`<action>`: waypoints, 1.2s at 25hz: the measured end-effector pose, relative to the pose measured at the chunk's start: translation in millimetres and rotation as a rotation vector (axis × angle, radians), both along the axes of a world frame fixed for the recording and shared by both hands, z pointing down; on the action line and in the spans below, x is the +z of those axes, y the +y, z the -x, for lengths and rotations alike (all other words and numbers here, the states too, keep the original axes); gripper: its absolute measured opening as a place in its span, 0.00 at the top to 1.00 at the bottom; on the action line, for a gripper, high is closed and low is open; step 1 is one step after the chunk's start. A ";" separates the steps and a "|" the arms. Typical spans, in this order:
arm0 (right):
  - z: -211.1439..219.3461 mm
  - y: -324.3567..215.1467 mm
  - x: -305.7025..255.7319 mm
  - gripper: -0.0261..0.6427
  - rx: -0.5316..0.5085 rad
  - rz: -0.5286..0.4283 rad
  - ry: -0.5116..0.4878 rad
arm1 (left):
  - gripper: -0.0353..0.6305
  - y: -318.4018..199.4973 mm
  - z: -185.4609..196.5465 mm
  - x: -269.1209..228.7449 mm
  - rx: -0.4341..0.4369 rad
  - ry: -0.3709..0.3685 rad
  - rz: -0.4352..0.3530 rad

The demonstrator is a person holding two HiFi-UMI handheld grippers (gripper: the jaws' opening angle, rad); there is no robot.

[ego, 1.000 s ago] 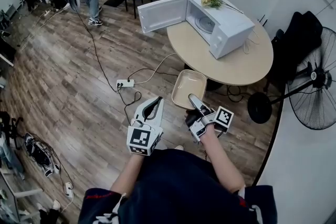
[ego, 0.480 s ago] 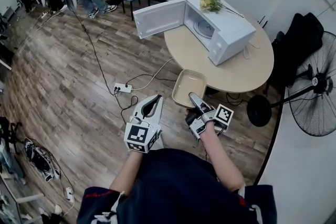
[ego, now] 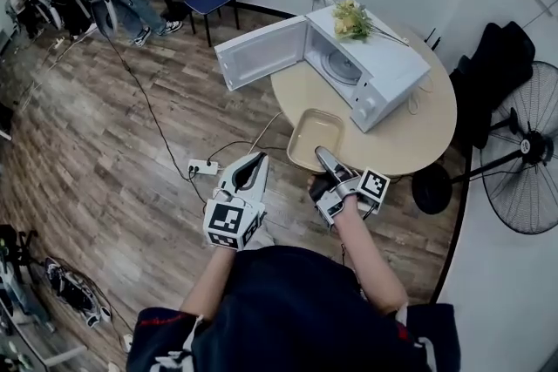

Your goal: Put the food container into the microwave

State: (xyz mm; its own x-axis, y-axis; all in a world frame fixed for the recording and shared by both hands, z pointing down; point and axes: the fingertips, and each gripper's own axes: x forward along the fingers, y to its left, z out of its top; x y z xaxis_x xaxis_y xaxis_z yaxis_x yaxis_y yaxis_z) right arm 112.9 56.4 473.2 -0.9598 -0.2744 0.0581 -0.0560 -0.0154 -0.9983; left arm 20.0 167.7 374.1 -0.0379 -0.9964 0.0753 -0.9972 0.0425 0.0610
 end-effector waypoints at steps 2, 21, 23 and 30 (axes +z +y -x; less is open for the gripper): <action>20.3 -8.2 -2.6 0.65 0.012 0.008 -0.003 | 0.92 -8.5 19.5 -2.3 0.013 -0.012 0.004; 135.7 -51.6 20.2 0.65 0.099 0.034 0.040 | 0.92 -59.2 143.9 30.0 0.122 0.026 0.025; 134.5 -53.3 22.0 0.65 0.110 0.039 0.049 | 0.92 -62.2 143.1 34.1 0.138 0.031 0.031; 130.6 -64.0 36.2 0.65 0.135 0.067 0.074 | 0.92 -76.0 140.8 45.4 0.171 0.052 0.051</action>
